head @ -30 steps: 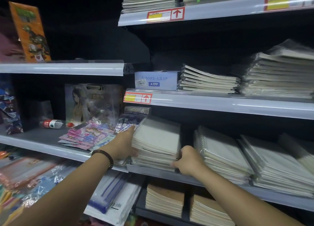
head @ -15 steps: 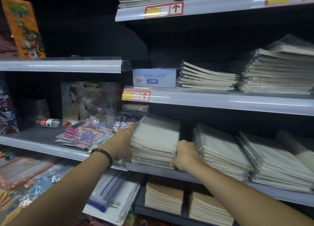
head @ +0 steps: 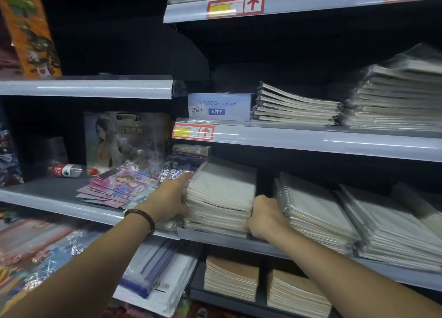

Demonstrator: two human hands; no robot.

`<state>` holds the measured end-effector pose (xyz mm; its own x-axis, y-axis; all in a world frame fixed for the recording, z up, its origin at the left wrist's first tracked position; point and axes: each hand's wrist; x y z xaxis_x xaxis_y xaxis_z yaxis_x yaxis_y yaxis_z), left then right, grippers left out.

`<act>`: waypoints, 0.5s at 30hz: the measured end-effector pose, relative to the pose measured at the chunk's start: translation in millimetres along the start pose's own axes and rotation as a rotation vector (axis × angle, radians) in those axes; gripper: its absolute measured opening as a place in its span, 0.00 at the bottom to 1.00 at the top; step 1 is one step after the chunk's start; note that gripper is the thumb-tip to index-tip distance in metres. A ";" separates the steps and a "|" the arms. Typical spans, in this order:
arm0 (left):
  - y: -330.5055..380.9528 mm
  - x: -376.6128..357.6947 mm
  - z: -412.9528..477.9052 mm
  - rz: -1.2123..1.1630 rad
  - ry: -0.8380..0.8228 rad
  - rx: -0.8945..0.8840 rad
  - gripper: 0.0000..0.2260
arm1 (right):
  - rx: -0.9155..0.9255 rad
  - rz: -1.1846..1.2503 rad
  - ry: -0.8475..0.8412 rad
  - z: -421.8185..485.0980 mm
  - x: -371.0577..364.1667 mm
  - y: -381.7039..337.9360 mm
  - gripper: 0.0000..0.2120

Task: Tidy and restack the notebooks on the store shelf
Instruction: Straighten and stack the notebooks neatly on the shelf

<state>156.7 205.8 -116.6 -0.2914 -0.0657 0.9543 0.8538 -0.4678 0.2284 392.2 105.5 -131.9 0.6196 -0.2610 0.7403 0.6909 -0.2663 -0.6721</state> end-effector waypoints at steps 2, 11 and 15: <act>-6.5 -6.7 2.5 -0.103 0.032 0.003 0.44 | -0.005 0.012 -0.007 0.7 0.4 0.0 0.09; -30.2 -28.5 0.2 -0.520 -0.294 0.102 0.22 | -0.094 0.135 -0.142 -7.4 5.1 -3.6 0.11; -28.5 -27.0 -6.0 -0.717 -0.315 0.075 0.08 | -0.106 0.255 -0.154 -4.3 4.7 0.5 0.14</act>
<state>137.6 215.6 -150.0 -0.6555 0.4879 0.5764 0.5338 -0.2405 0.8107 393.8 100.2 -128.8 0.8227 -0.1902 0.5357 0.4684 -0.3073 -0.8284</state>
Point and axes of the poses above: each hand's wrist, its own z-axis towards the middle knuckle, its own x-axis out of the back of the hand, y = z × x, and after that the axes turned 14 degrees about z, right-handed
